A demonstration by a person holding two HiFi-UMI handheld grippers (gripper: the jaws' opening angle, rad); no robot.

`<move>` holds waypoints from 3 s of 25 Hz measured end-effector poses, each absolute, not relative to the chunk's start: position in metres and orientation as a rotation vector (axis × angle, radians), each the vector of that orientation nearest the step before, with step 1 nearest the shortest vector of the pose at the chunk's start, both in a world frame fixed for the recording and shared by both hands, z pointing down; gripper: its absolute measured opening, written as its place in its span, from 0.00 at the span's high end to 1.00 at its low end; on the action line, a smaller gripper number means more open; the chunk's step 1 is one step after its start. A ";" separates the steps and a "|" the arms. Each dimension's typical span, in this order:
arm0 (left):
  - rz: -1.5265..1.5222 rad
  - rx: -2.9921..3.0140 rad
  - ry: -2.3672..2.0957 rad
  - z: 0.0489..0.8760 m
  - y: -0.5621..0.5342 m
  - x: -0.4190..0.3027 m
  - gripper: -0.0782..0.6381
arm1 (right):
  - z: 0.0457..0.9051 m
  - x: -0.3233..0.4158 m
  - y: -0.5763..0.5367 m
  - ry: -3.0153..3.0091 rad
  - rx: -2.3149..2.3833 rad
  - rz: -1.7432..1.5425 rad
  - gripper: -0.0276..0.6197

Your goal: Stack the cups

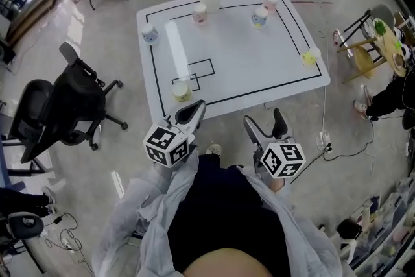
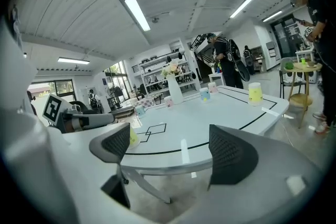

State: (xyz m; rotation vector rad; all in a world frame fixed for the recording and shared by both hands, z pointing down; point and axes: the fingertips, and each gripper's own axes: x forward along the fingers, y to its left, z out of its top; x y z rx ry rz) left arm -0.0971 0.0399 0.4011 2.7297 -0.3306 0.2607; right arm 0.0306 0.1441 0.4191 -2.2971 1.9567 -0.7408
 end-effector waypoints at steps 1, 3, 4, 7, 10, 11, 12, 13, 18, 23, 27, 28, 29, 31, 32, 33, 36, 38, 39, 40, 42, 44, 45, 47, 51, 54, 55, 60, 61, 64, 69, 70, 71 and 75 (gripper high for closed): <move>0.250 2.710 -0.339 0.401 0.035 -0.097 0.90 | 0.420 0.032 0.138 1.965 -2.292 -0.745 0.23; 0.230 2.680 -0.354 0.399 0.028 -0.096 0.90 | 0.419 0.034 0.128 1.989 -2.280 -0.750 0.23; 0.228 2.675 -0.359 0.399 0.026 -0.095 0.90 | 0.418 0.035 0.124 2.005 -2.273 -0.749 0.23; 0.235 2.678 -0.368 0.399 0.020 -0.091 0.90 | 0.415 0.039 0.110 2.047 -2.249 -0.741 0.23; 0.238 2.679 -0.395 0.400 0.013 -0.086 0.90 | 0.411 0.048 0.093 2.088 -2.217 -0.737 0.23; 0.239 2.676 -0.407 0.400 0.011 -0.085 0.90 | 0.409 0.051 0.087 2.106 -2.204 -0.737 0.23; 0.237 2.671 -0.418 0.398 0.009 -0.083 0.90 | 0.408 0.054 0.080 2.127 -2.193 -0.735 0.23; 0.232 2.667 -0.430 0.397 0.007 -0.082 0.90 | 0.406 0.058 0.073 2.151 -2.182 -0.730 0.23; 0.197 2.655 -0.568 0.386 -0.021 -0.077 0.90 | 0.398 0.076 0.026 2.297 -2.097 -0.725 0.24; 0.164 2.620 -0.736 0.379 -0.050 -0.072 0.90 | 0.391 0.090 -0.027 2.452 -1.982 -0.724 0.24; 0.149 2.582 -0.854 0.379 -0.068 -0.069 0.90 | 0.389 0.088 -0.066 2.571 -1.860 -0.724 0.24; 0.146 2.571 -0.879 0.379 -0.072 -0.069 0.90 | 0.388 0.087 -0.074 2.596 -1.830 -0.724 0.24; 0.146 2.561 -0.905 0.379 -0.076 -0.069 0.90 | 0.385 0.087 -0.083 2.615 -1.805 -0.718 0.24; 0.149 2.546 -0.957 0.378 -0.084 -0.068 0.90 | 0.374 0.092 -0.101 2.626 -1.773 -0.680 0.24; 0.149 2.541 -0.983 0.377 -0.089 -0.067 0.90 | 0.367 0.096 -0.110 2.619 -1.760 -0.657 0.24; 0.147 2.537 -1.009 0.376 -0.093 -0.066 0.90 | 0.361 0.100 -0.120 2.610 -1.743 -0.638 0.24; 0.138 2.524 -1.081 0.371 -0.108 -0.064 0.90 | 0.357 0.108 -0.147 2.617 -1.712 -0.602 0.24; 0.137 2.515 -1.124 0.368 -0.116 -0.064 0.90 | 0.361 0.112 -0.164 2.631 -1.715 -0.584 0.24; 0.140 2.514 -1.143 0.366 -0.119 -0.064 0.90 | 0.363 0.114 -0.173 2.623 -1.713 -0.583 0.25; 0.144 2.514 -1.162 0.365 -0.123 -0.064 0.90 | 0.364 0.115 -0.182 2.609 -1.706 -0.586 0.26; 0.153 2.517 -1.193 0.365 -0.133 -0.066 0.90 | 0.370 0.116 -0.200 2.588 -1.706 -0.589 0.29; 0.158 2.513 -1.216 0.366 -0.145 -0.071 0.90 | 0.382 0.112 -0.216 2.608 -1.737 -0.584 0.29; 0.158 2.511 -1.222 0.366 -0.151 -0.074 0.90 | 0.388 0.109 -0.223 2.623 -1.756 -0.579 0.30; 0.158 2.508 -1.230 0.369 -0.163 -0.081 0.90 | 0.399 0.103 -0.237 2.642 -1.791 -0.568 0.31; 0.180 2.505 -1.214 0.377 -0.188 -0.093 0.90 | 0.418 0.094 -0.263 2.636 -1.876 -0.556 0.34; 0.185 2.505 -1.185 0.385 -0.204 -0.096 0.90 | 0.432 0.090 -0.283 2.625 -1.922 -0.558 0.35; 0.186 2.504 -1.175 0.388 -0.208 -0.096 0.90 | 0.437 0.088 -0.289 2.619 -1.933 -0.565 0.35; 0.203 2.490 -1.144 0.404 -0.225 -0.100 0.90 | 0.463 0.085 -0.319 2.600 -2.020 -0.571 0.37; 0.209 2.487 -1.142 0.408 -0.228 -0.100 0.90 | 0.469 0.085 -0.323 2.595 -2.034 -0.581 0.37; 0.222 2.484 -1.129 0.414 -0.232 -0.101 0.90 | 0.485 0.087 -0.333 2.583 -2.082 -0.592 0.38; 0.233 2.469 -1.111 0.419 -0.234 -0.104 0.90 | 0.497 0.087 -0.344 2.565 -2.122 -0.605 0.42; 0.234 2.463 -1.115 0.420 -0.234 -0.106 0.90 | 0.498 0.087 -0.345 2.563 -2.131 -0.604 0.43; 0.234 2.456 -1.118 0.421 -0.234 -0.108 0.90 | 0.499 0.088 -0.346 2.560 -2.144 -0.599 0.46; 0.227 2.438 -1.112 0.424 -0.232 -0.109 0.90 | 0.500 0.090 -0.347 2.554 -2.183 -0.572 0.55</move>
